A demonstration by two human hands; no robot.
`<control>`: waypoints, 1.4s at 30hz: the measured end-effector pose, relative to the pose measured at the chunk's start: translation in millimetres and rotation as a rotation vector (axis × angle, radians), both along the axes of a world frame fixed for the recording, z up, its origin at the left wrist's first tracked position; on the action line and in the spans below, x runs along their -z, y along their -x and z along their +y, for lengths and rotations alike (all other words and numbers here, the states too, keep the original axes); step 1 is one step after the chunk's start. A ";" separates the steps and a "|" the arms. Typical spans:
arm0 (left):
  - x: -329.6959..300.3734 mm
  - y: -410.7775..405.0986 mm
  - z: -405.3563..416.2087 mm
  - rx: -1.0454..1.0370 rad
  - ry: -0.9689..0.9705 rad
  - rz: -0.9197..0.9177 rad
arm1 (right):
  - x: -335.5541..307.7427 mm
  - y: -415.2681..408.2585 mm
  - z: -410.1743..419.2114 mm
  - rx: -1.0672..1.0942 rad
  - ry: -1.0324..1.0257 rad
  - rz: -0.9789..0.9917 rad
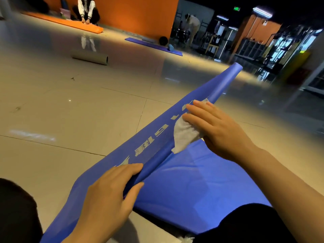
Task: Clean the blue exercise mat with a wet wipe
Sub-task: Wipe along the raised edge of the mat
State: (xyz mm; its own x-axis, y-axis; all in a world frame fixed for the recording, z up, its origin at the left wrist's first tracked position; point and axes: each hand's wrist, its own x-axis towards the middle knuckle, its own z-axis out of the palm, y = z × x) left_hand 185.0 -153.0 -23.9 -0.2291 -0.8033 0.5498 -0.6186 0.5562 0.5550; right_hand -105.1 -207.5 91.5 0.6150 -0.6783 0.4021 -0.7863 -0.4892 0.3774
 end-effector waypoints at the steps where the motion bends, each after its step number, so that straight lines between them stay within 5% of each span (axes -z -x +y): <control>1: 1.2 -2.3 0.1 0.005 0.016 0.006 | -7.6 11.9 -7.0 0.023 0.031 0.017; 8: 5.7 -6.3 0.6 0.012 -0.038 0.063 | -48.3 61.1 -37.3 0.320 0.225 -0.156; 13: 9.0 -2.5 -2.6 0.012 -0.038 0.066 | 4.2 10.5 -9.1 0.134 0.022 -0.373; 18: 12.8 4.6 -3.7 -0.009 -0.071 0.105 | 48.1 -42.7 30.6 -0.069 -0.109 -0.162; 25: 5.0 7.3 5.4 -0.001 -0.020 0.049 | 36.9 -19.2 -5.1 -0.079 0.219 -0.143; 29: 0.8 -3.6 10.4 0.000 -0.038 0.080 | 0.8 17.5 -31.9 0.091 0.352 -0.309; 34: -5.2 -16.8 15.1 0.007 -0.101 0.037 | -40.3 38.8 -49.8 0.262 0.376 -0.467; 42: -10.6 -43.2 -13.8 -0.141 -0.221 -0.079 | 9.6 19.8 -47.3 0.256 0.417 -0.418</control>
